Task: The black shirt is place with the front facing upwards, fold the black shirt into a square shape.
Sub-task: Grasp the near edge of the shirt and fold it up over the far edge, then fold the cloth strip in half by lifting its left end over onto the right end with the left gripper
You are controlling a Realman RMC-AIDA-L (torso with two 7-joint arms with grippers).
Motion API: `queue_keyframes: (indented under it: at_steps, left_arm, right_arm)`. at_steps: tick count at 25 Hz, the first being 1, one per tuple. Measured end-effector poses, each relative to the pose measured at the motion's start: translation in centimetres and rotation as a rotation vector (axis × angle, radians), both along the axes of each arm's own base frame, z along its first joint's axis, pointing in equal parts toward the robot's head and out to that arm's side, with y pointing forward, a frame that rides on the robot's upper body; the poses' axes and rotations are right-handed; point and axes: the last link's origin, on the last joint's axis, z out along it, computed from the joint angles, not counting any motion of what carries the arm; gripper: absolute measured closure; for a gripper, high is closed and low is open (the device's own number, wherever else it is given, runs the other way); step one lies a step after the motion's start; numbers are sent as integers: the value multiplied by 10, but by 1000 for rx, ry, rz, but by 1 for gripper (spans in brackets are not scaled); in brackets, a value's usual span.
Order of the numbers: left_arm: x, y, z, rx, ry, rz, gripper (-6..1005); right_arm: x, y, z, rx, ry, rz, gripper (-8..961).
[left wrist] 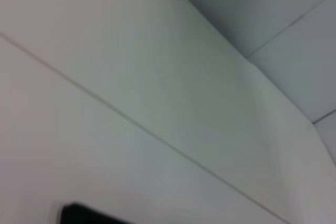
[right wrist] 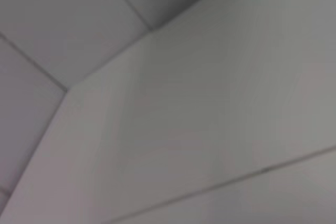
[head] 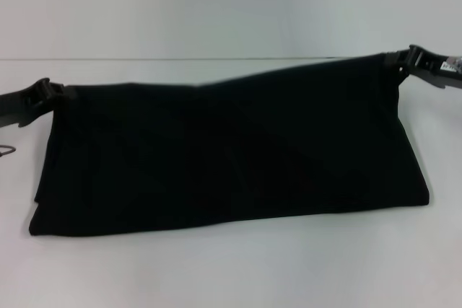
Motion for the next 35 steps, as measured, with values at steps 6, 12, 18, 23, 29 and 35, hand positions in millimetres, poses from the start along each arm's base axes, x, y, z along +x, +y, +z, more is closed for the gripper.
queue_keyframes:
  at_steps: [6,12,18,23,29,35]
  left_arm:
    - [8,12,-7,45,34,-10,963]
    - [12,21,-17,84,73,4,962]
    - [15,29,-26,150,105,30,962]
    - [18,32,-36,186,141,31,952]
    - [13,31,-40,223,169,68,938]
    - [-8,23,-33,235,211,129,597]
  right_arm:
    - [-4,2,-8,59,15,41,905]
    - [-5,8,-24,95,-55,6,895]
    - [-7,15,-37,132,-162,-19,886]
    - [-11,15,-47,145,-207,28,839]
    - [-5,12,-49,150,-228,16,584]
    - [8,0,-41,181,-135,-3,317]
